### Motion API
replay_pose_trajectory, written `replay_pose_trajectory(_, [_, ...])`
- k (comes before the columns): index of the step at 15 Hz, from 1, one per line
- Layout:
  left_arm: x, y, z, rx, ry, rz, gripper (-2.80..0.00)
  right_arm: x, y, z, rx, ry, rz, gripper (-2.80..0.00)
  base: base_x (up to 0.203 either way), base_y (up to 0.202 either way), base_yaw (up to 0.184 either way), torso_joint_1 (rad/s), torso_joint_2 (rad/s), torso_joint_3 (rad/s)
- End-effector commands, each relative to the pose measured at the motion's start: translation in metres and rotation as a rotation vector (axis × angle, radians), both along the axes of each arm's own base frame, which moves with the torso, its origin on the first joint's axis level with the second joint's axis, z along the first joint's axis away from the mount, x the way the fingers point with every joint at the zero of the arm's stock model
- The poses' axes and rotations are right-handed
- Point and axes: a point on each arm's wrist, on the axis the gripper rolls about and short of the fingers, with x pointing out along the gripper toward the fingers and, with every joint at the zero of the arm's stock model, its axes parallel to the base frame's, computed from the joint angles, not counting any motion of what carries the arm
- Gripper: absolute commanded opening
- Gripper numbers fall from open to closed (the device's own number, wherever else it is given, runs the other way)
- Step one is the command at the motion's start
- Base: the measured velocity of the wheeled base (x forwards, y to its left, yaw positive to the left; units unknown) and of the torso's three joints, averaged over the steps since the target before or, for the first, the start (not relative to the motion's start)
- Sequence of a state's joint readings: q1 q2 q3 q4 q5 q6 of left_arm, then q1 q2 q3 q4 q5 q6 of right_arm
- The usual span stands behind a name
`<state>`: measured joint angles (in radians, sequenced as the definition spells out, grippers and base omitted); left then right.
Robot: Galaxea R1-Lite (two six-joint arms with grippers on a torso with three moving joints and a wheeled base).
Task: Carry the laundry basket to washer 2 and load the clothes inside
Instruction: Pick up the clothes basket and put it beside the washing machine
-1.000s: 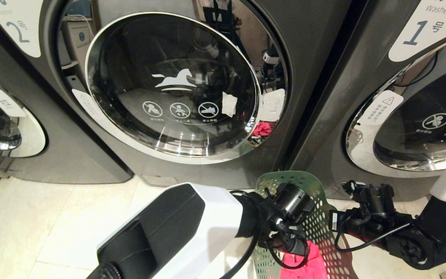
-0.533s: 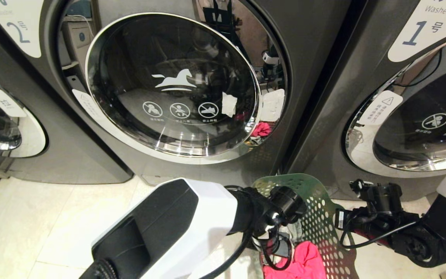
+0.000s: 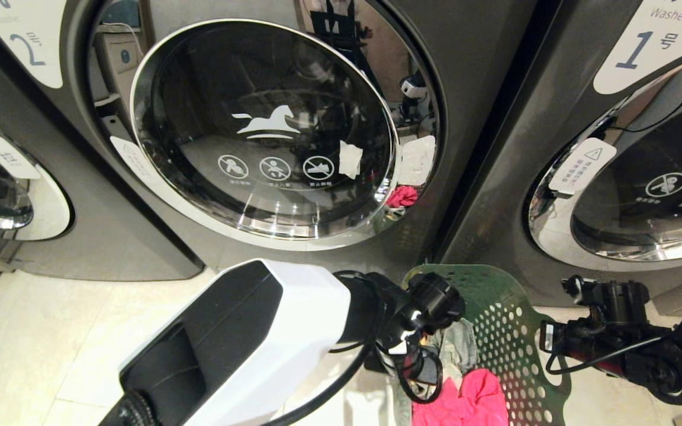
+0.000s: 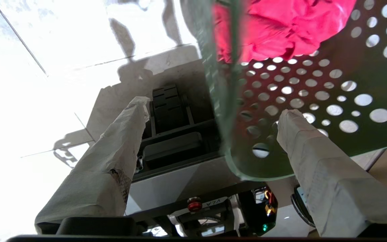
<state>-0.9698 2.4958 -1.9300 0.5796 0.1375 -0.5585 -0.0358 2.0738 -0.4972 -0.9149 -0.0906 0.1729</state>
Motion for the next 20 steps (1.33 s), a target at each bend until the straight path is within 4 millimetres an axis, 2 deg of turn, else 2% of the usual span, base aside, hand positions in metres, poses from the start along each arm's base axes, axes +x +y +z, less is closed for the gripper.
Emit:
replay_pose_trajectory(1, [-0.001, 0.001, 0.005, -0.008, -0.004, 0.003, 0.0, -0.001, -0.009, 0.003, -0.006, -0.014, -0.008, -2.8, 0.0, 0.0, 0.0, 0.0, 0.0, 0.0])
replay_pose_trajectory(6, [-0.005, -0.002, 0.007, -0.013, -0.004, -0.009, 0.0, 0.001, -0.036, 0.009, -0.05, -0.032, 0.038, -2.8, 0.0, 0.0, 0.0, 0.0, 0.0, 0.0])
replay_pose_trajectory(11, [-0.008, -0.003, 0.011, -0.02, -0.006, -0.013, 0.0, -0.006, -0.068, 0.004, -0.073, -0.016, 0.085, -2.8, 0.0, 0.0, 0.0, 0.0, 0.0, 0.0])
replay_pose_trajectory(16, [-0.009, -0.001, 0.019, -0.03, -0.012, -0.013, 0.0, -0.011, -0.074, -0.002, -0.093, 0.031, 0.126, -2.8, 0.0, 0.0, 0.0, 0.0, 0.0, 0.0])
replay_pose_trajectory(17, [-0.009, -0.002, 0.019, -0.028, -0.011, -0.013, 0.0, -0.011, -0.074, -0.003, -0.095, 0.033, 0.131, 0.0, 0.0, 0.0, 0.0, 0.0, 0.0, 0.0])
replay_pose_trajectory(20, [-0.009, -0.002, 0.018, -0.03, -0.008, -0.006, 0.0, -0.011, -0.073, -0.004, -0.084, 0.033, 0.145, 0.0, 0.0, 0.0, 0.0, 0.0, 0.0, 0.0])
